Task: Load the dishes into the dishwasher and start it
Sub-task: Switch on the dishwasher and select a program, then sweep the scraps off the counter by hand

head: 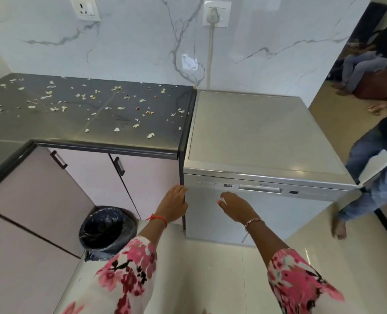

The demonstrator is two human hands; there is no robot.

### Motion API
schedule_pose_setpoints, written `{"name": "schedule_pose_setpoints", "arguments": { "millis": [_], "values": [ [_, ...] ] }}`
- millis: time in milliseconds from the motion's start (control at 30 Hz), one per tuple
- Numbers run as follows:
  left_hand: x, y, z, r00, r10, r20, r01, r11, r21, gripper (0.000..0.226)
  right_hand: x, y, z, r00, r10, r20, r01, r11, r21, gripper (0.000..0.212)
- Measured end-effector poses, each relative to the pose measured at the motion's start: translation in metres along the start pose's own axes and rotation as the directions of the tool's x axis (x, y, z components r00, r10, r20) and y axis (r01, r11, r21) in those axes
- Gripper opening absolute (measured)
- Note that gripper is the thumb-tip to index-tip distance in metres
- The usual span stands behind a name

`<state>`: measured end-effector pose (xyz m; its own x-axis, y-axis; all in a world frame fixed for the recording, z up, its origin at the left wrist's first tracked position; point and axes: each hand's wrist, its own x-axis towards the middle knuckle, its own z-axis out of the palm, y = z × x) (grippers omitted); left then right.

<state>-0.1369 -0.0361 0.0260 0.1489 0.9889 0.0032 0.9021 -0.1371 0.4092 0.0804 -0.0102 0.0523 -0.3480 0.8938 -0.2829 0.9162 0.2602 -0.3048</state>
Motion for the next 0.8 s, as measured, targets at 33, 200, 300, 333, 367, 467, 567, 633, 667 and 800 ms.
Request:
{"name": "schedule_pose_setpoints", "arguments": {
  "millis": [33,200,300,333,367,467,567,633,667,800],
  "values": [
    [-0.003,0.000,-0.002,1.000,-0.020,0.013,0.020,1.000,0.001,0.053,0.000,-0.003,-0.002,1.000,-0.003,0.002,0.003,1.000,0.002,0.040],
    [-0.011,-0.007,-0.011,0.996,-0.091,-0.019,0.091,0.996,-0.022,0.055,0.003,-0.020,-0.009,0.998,-0.068,-0.011,0.069,0.997,0.023,0.042],
    [-0.012,-0.011,-0.021,0.992,-0.094,-0.083,0.090,0.995,-0.053,0.054,0.010,-0.032,-0.015,0.993,-0.108,-0.052,0.111,0.992,0.056,0.040],
    [-0.012,-0.014,-0.025,0.991,-0.090,-0.099,0.085,0.995,-0.055,0.054,0.014,-0.038,-0.016,0.990,-0.122,-0.069,0.127,0.990,0.069,0.040],
    [-0.012,-0.018,-0.030,0.990,-0.088,-0.112,0.081,0.995,-0.058,0.053,0.017,-0.043,-0.019,0.988,-0.131,-0.082,0.138,0.987,0.084,0.039],
    [-0.009,-0.037,-0.046,0.981,-0.099,-0.166,0.089,0.994,-0.069,0.051,0.029,-0.058,-0.031,0.976,-0.176,-0.130,0.189,0.978,0.093,0.037],
    [-0.001,-0.062,-0.067,0.967,-0.110,-0.231,0.096,0.993,-0.073,0.048,0.048,-0.076,-0.045,0.963,-0.212,-0.166,0.228,0.970,0.082,0.037],
    [0.008,-0.080,-0.080,0.959,-0.115,-0.261,0.101,0.993,-0.069,0.047,0.066,-0.091,-0.053,0.955,-0.215,-0.205,0.240,0.965,0.107,0.036],
    [0.014,-0.091,-0.086,0.955,-0.118,-0.271,0.103,0.992,-0.070,0.047,0.078,-0.100,-0.055,0.951,-0.207,-0.230,0.239,0.963,0.123,0.036],
    [0.040,-0.132,-0.105,0.954,-0.108,-0.278,0.088,0.993,-0.084,0.046,0.126,-0.134,-0.054,0.935,-0.180,-0.306,0.241,0.954,0.177,0.037]
  ]
}}
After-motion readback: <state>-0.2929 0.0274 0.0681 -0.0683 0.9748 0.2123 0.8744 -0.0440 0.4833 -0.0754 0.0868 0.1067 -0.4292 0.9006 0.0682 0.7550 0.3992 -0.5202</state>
